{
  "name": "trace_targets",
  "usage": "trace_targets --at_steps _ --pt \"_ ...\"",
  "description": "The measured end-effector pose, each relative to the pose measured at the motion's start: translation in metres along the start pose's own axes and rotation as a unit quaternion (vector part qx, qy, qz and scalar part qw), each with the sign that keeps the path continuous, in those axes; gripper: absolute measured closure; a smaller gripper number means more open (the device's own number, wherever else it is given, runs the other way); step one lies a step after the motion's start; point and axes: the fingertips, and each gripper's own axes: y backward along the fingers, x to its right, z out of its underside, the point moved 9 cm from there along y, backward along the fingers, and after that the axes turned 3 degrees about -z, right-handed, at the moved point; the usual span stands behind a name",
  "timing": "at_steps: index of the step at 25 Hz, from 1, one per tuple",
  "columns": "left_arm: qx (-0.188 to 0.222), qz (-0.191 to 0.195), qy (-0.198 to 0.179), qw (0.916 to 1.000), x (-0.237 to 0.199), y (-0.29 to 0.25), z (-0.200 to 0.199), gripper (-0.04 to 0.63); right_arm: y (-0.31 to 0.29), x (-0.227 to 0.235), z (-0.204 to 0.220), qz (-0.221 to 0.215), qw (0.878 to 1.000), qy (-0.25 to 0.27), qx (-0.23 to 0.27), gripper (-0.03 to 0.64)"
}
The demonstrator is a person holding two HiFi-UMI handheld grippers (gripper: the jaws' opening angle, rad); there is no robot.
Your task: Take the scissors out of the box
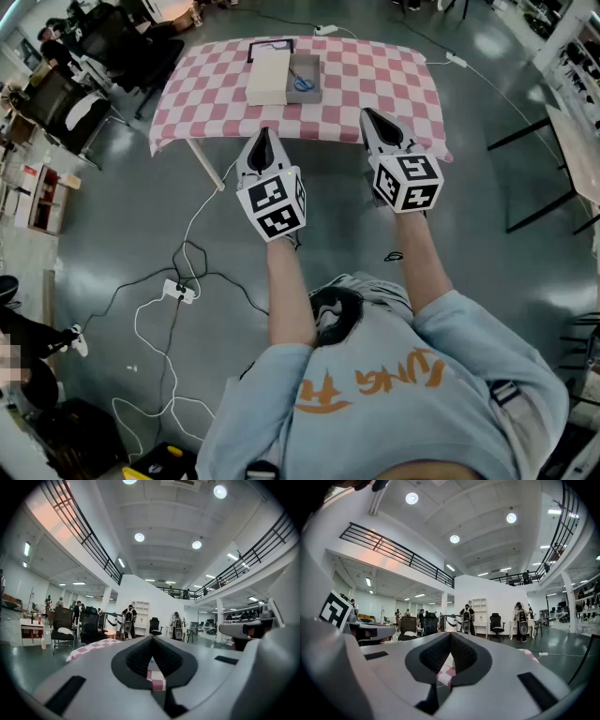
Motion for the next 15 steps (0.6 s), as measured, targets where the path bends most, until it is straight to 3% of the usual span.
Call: trace_targets --at_steps 6,15 --pt "0.002 0.003 0.003 1.0 -0.014 -0.01 -0.006 0.578 -0.017 -0.01 -0.003 -0.019 1.0 -0.005 0.002 0.621" --pt "0.0 0.004 0.021 0.9998 -0.025 -0.019 -0.008 0.578 -0.024 -0.006 -0.005 -0.005 1.0 -0.004 -0.006 0.62"
